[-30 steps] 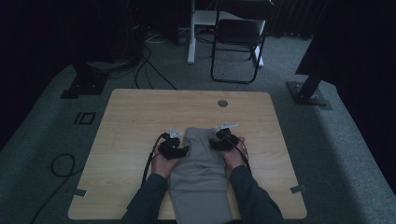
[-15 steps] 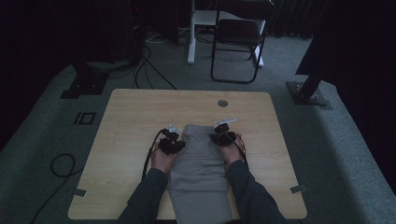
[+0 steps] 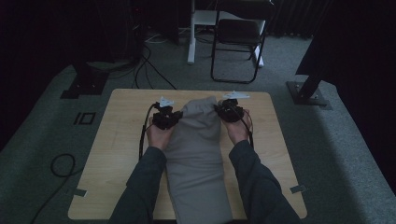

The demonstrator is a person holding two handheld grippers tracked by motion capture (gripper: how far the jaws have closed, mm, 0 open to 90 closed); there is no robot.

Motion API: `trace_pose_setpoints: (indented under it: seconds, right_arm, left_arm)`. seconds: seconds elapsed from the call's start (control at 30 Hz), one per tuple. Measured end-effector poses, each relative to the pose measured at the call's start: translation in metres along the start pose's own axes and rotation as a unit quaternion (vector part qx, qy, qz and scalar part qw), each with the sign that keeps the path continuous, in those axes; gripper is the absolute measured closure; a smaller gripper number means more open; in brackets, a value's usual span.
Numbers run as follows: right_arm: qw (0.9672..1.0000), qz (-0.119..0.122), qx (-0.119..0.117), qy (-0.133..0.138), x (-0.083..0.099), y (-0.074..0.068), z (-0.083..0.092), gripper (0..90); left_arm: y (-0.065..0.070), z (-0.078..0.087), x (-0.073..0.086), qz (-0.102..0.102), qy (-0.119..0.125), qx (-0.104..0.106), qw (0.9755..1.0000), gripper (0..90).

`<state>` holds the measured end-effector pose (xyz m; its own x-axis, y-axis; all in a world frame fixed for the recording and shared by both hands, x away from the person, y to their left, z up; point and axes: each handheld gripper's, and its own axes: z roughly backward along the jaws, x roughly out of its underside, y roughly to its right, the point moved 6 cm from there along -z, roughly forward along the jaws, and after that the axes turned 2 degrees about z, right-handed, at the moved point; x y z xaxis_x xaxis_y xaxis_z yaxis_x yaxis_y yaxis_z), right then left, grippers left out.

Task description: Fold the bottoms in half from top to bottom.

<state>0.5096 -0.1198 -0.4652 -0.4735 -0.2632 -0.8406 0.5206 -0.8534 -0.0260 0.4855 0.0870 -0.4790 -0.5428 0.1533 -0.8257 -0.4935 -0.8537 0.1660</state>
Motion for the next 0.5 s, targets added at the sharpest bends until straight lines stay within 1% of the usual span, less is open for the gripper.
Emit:
trace_pose_setpoints:
  seconds: [0.13, 0.23, 0.33, 0.37, 0.43, 0.5]
  right_arm:
    - [0.9994, 0.006, -0.001, 0.033, -0.018, 0.000, 0.014, 87.1]
    - [0.9989, 0.013, -0.003, 0.045, -0.025, -0.002, 0.021, 87.1]
    - [0.9989, 0.023, -0.013, 0.040, -0.024, -0.007, 0.026, 87.0]
    - [0.9987, 0.028, -0.017, 0.037, -0.022, -0.010, 0.028, 86.9]
    - [0.9985, 0.035, -0.027, 0.033, -0.016, -0.015, 0.032, 86.8]
    - [0.9982, 0.042, -0.036, 0.025, -0.006, -0.019, 0.036, 86.7]
  left_arm:
    - [-0.001, 0.013, -0.021, 0.000, 0.026, 0.000, 0.9997, 86.4]
    - [0.000, 0.021, -0.028, -0.004, 0.033, 0.001, 0.9995, 86.4]
    - [0.005, 0.026, -0.022, -0.015, 0.021, -0.001, 0.9997, 86.3]
    - [0.006, 0.028, -0.018, -0.016, 0.015, 0.000, 0.9997, 86.2]
    - [0.010, 0.032, -0.008, -0.014, 0.011, 0.009, 0.9998, 86.2]
    - [0.015, 0.038, 0.007, -0.016, 0.004, 0.015, 0.9998, 86.2]
